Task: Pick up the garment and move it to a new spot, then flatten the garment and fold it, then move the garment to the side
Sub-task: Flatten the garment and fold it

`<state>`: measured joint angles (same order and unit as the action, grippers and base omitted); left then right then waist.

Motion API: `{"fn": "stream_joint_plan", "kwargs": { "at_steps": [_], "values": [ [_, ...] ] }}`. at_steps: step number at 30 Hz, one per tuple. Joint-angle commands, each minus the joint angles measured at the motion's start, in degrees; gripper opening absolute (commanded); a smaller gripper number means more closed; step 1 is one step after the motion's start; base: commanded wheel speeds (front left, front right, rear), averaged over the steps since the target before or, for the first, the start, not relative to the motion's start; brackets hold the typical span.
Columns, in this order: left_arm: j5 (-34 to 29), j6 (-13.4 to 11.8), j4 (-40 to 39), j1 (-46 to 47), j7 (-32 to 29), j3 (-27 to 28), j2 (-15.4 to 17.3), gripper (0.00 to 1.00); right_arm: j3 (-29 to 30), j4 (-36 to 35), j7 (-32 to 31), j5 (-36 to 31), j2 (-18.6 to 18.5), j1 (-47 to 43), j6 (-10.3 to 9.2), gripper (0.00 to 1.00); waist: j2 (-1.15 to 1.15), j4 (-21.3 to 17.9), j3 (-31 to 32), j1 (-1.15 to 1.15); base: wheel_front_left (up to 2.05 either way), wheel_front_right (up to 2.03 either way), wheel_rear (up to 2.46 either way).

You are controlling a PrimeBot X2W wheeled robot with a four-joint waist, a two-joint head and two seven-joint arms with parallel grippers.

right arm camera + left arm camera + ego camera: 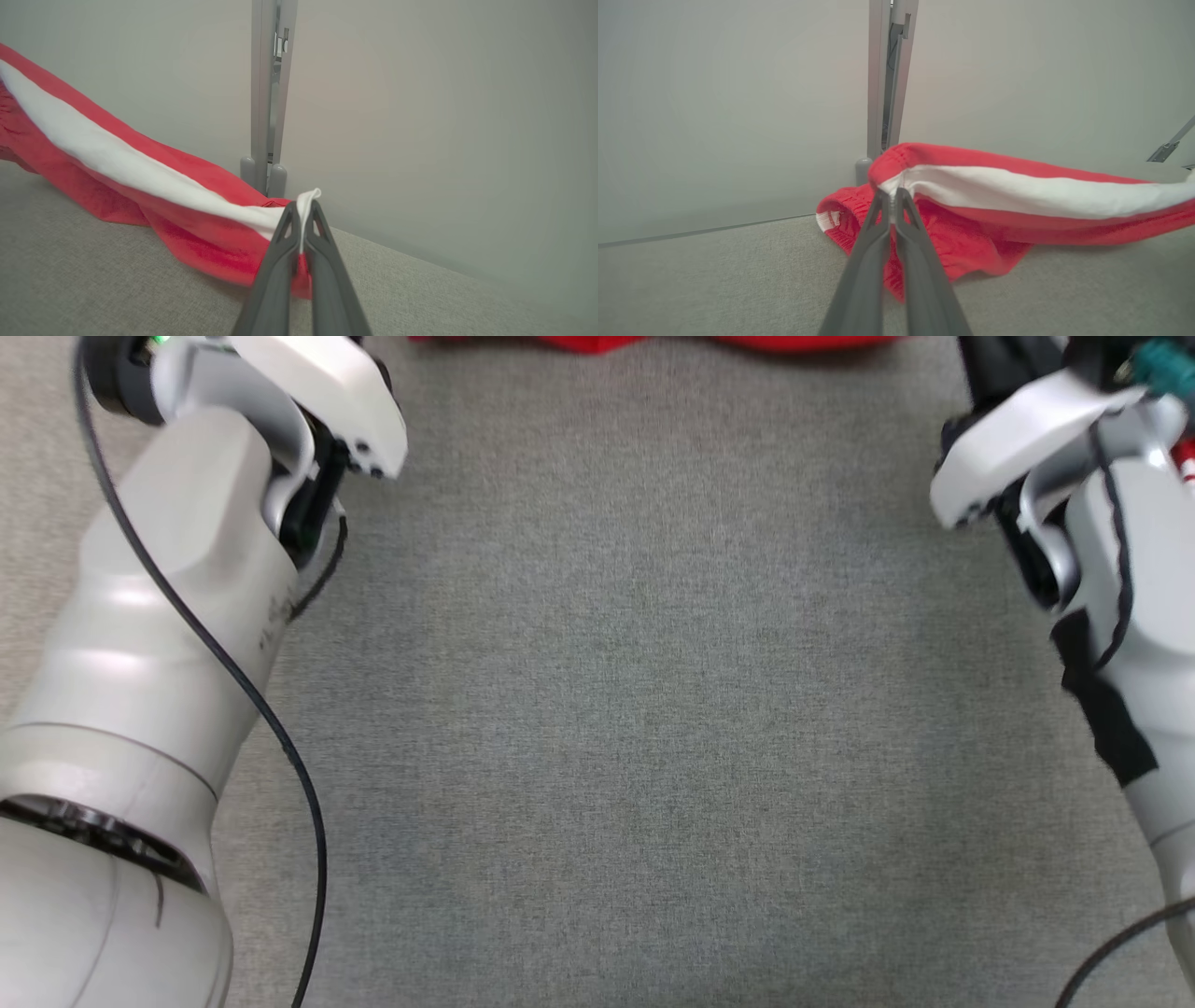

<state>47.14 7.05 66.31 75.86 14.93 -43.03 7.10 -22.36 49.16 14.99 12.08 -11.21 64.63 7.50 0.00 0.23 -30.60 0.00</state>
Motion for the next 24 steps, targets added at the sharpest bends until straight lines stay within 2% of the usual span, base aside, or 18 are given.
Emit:
{"fn": "stream_joint_plan", "kwargs": {
  "at_steps": [1, 7, 11, 16, 24],
  "values": [
    [-1.04, 0.41, 0.45, -1.46, 0.28, -1.31, 0.22, 0.0, -1.88, 0.77, 0.3, 1.6, -0.85, -2.15, -0.01, 0.0, 0.0, 0.58, 2.3, 0.0, 0.0, 0.0, 0.0],
    [-4.06, 0.4, -0.18, -6.45, 0.23, -6.83, 1.12, 0.0, -8.01, 1.62, 0.3, 4.51, -3.11, -6.02, -0.01, 0.0, 0.0, 0.94, 6.55, 0.0, 0.0, 0.0, 0.0],
    [-3.04, 0.41, -0.95, -10.05, -0.8, -10.2, 1.52, 0.0, -10.18, 2.84, 0.3, 6.41, -4.12, -8.24, -0.01, 0.0, 0.0, 1.38, 8.99, 0.0, 0.0, 0.0, 0.0],
    [-3.99, 0.41, -3.04, -14.2, -2.68, -17.3, 2.37, 0.0, -14.84, 4.81, 0.31, 8.87, -4.93, -10.33, -0.01, 0.0, 0.0, 1.89, 11.6, 0.0, 0.0, 0.0, 0.0],
    [-2.84, 0.41, -4.75, -19.3, -6.95, -26.72, 4.18, 0.0, -25.36, 7.7, 0.3, 15.48, -6.12, -13.08, -0.01, 0.0, 0.0, 2.65, 15.6, 0.0, 0.0, 0.0, 0.0]
  ]
}}
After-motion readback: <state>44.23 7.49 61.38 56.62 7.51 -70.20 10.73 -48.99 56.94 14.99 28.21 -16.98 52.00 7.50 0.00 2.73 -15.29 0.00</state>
